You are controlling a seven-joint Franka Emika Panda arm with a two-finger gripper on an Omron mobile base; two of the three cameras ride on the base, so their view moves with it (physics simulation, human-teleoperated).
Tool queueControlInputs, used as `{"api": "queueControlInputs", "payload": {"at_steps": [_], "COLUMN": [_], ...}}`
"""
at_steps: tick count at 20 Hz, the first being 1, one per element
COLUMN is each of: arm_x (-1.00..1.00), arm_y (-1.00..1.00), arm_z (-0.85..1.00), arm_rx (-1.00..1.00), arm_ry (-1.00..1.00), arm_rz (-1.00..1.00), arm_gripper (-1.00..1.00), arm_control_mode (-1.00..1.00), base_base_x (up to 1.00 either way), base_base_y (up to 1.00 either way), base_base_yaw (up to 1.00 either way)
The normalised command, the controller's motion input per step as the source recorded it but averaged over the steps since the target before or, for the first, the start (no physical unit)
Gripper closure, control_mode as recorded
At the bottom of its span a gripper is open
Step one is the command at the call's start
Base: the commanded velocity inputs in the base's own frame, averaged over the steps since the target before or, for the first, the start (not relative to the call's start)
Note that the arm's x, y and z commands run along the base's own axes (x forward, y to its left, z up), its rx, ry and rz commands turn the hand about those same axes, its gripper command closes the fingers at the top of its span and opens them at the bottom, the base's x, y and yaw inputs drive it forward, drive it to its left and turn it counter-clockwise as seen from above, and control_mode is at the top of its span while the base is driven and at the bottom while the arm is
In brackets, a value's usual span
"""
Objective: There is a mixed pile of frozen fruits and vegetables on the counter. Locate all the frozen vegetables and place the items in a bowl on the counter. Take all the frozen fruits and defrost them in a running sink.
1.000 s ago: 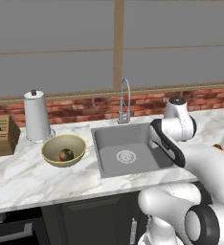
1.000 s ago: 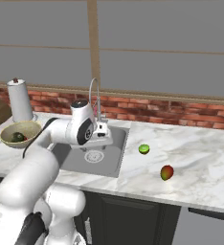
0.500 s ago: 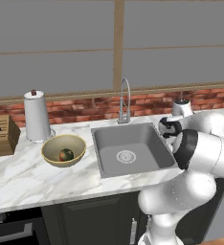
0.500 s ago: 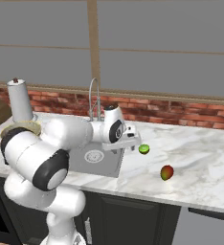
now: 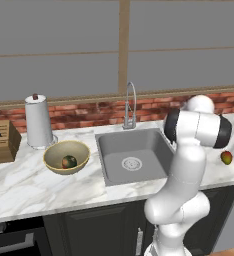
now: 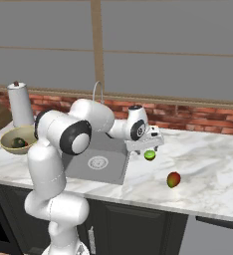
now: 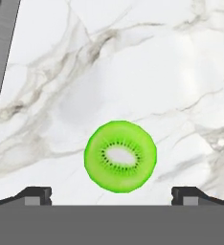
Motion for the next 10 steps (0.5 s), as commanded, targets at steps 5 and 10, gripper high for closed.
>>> {"api": "queueControlInputs", "payload": {"at_steps": [5,10], "arm_x": [0.0,0.23], "arm_y": [-0.03,0.0], "arm_z": [-0.06,-0.36], "arm_rx": [0.0,0.02], "arm_ry": [0.01,0.05], "arm_rz": [0.0,0.0], "arm_gripper": [-1.0,-1.0], "arm_control_mode": [-1.0,-1.0], "base_base_x": [0.0,0.0], "base_base_y": [0.0,0.0], "base_base_yaw": [0.0,0.0]}}
